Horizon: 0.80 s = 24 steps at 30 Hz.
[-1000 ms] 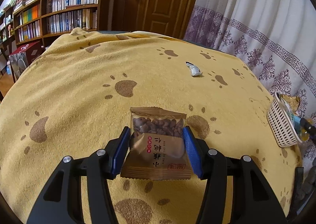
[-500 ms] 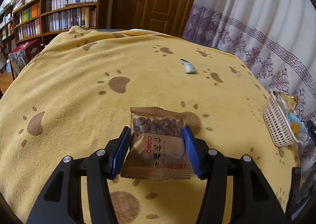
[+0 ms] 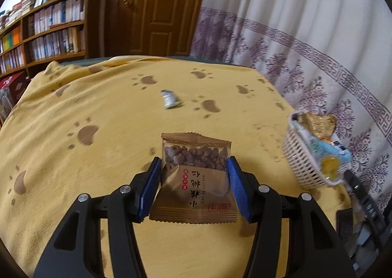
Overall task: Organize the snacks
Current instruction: 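Carry the jelly cup into the white basket and open the right tool, then carry the brown nut pack into the basket and open the left tool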
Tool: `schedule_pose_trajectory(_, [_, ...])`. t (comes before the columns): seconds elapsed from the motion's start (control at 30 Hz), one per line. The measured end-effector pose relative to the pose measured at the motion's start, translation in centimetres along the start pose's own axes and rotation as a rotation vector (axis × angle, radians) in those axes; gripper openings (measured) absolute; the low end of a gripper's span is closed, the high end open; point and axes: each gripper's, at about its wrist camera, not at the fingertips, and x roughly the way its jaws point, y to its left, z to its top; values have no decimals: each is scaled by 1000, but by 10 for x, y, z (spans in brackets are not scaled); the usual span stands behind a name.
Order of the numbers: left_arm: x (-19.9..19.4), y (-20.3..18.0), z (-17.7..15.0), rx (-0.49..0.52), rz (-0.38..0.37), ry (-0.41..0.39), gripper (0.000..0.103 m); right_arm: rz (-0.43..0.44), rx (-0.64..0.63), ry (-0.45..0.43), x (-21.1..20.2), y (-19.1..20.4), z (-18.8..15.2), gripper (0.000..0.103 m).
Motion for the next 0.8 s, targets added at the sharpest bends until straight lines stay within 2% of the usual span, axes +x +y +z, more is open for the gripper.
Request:
schedule_pose_trajectory(0.2, [4,-35,13,62,11,-24,55,1,37,8,3,-13,-4,69])
schedule_pose_trajectory(0.47, [10,-66,21,153,57,-54,55,8,-5,-1,1,-6,-7,69])
schedule_pose_trajectory(0.8, [12,-91,31,213,51,-84,55,20,-5,3,1,-4,-8,69])
